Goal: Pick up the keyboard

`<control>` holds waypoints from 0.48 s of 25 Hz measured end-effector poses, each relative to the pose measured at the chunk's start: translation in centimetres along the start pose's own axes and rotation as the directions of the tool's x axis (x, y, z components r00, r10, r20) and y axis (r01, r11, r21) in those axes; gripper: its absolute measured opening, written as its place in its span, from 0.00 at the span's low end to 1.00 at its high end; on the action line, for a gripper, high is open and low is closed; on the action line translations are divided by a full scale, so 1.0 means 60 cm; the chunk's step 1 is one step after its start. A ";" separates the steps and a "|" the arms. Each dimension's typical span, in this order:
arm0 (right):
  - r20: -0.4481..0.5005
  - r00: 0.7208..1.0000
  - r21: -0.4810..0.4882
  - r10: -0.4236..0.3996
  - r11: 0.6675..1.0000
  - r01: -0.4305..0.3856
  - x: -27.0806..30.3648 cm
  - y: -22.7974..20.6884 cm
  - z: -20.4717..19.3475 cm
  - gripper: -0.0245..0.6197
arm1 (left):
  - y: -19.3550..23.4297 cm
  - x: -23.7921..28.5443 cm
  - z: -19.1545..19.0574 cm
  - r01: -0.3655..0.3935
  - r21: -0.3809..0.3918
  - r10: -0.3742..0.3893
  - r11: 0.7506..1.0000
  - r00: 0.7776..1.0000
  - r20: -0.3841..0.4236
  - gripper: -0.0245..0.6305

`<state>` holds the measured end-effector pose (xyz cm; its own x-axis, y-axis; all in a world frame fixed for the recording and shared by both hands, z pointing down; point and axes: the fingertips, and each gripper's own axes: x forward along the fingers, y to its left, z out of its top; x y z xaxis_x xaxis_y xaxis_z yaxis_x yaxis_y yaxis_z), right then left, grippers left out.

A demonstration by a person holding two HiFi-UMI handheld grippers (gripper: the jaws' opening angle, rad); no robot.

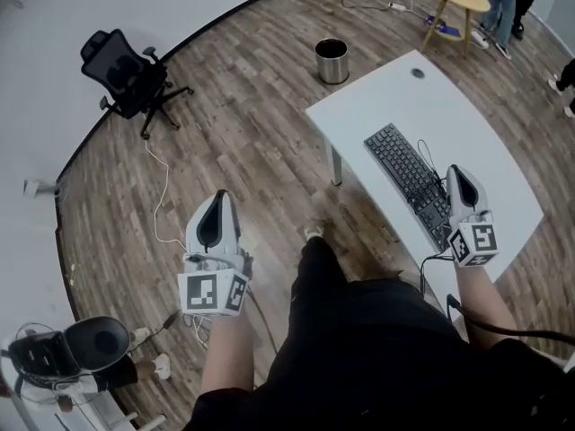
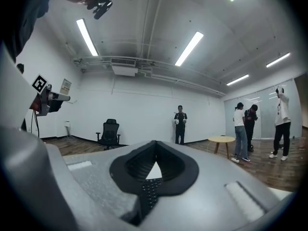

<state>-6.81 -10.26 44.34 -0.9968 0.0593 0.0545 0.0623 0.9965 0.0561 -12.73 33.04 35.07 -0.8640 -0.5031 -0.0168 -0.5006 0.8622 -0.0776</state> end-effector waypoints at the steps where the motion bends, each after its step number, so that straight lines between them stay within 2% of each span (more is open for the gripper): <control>1: -0.004 1.000 -0.002 -0.010 1.000 0.010 0.004 -0.003 0.002 0.04 | 0.003 0.016 0.002 0.015 -0.002 -0.015 1.000 1.000 0.000 0.04; 5: -0.020 0.997 -0.003 -0.072 0.997 0.072 0.013 -0.021 0.000 0.04 | -0.001 0.074 -0.007 0.105 -0.001 -0.105 0.994 0.994 -0.014 0.04; 8: -0.032 0.993 0.008 -0.118 0.993 0.118 0.019 -0.029 -0.013 0.04 | -0.015 0.118 -0.025 0.193 0.006 -0.193 0.981 0.981 -0.026 0.04; 12: -0.054 0.984 0.002 -0.168 0.986 0.168 0.027 -0.044 -0.026 0.04 | -0.037 0.190 -0.042 0.272 -0.011 -0.272 0.962 0.962 -0.016 0.04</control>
<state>-8.52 -12.86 45.85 -0.9889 -0.1121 0.0979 -0.1062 0.9923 0.0630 -21.61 25.53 37.54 -0.6962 -0.7175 0.0205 -0.7170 0.6938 -0.0682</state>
